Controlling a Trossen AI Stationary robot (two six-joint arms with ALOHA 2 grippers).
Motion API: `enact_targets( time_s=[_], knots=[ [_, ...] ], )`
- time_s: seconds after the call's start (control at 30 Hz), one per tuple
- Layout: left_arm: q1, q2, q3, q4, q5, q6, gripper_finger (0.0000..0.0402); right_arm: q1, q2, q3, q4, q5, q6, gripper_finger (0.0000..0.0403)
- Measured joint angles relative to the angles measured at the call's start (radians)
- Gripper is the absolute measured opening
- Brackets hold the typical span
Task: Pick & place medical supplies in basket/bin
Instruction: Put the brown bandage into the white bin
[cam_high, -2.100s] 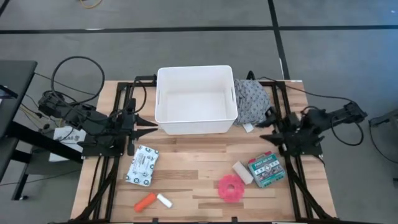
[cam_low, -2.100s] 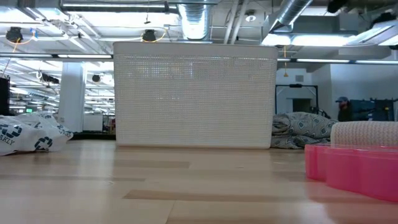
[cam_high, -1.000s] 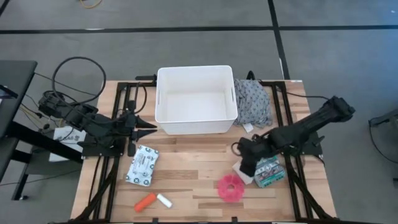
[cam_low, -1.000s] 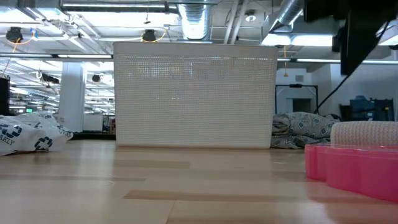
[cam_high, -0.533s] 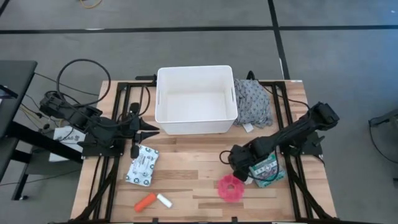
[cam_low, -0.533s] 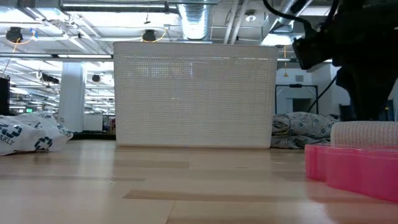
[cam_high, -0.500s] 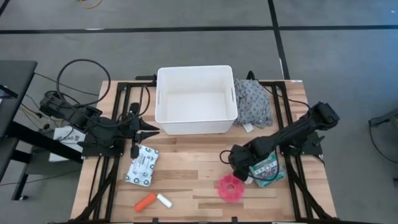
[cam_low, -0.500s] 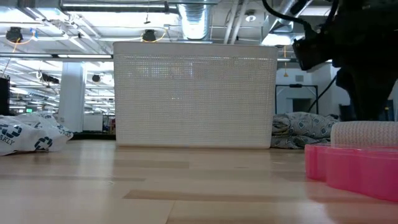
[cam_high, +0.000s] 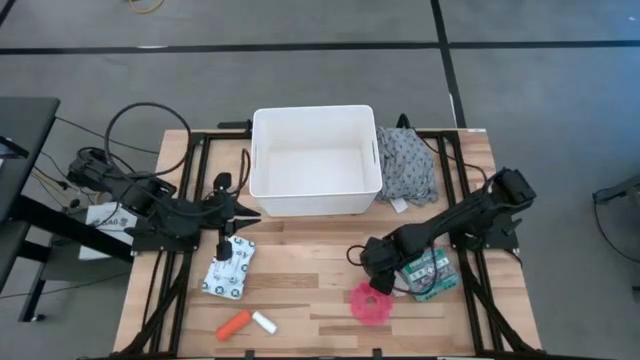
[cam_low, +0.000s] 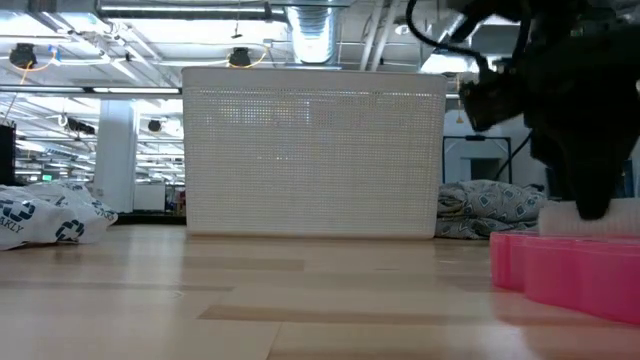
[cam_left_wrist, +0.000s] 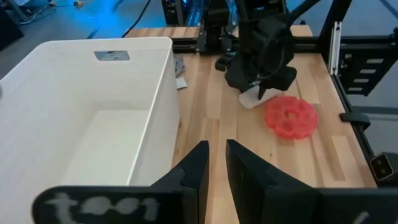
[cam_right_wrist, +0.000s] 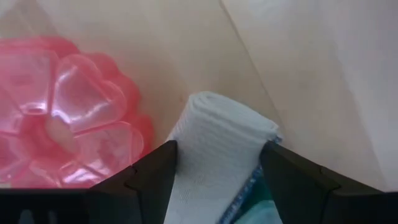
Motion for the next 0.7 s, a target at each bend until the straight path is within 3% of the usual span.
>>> enact_targets(
  time_s=[0.27, 0.47, 0.7],
  knots=[
    [0.000, 0.039, 0.000, -0.001, 0.004, -0.001, 0.0045, -0.001, 0.047, 0.001, 0.028, -0.009, -0.036, 0.0223],
    [-0.001, 0.072, 0.000, -0.081, 0.005, -0.035, 0.0045, 0.000, 0.038, -0.001, 0.028, -0.003, -0.052, 0.0177],
    [-0.001, 0.172, 0.000, -0.150, 0.171, -0.079, 0.0064, 0.000, 0.040, 0.019, 0.024, -0.001, -0.087, 0.0113]
  ],
)
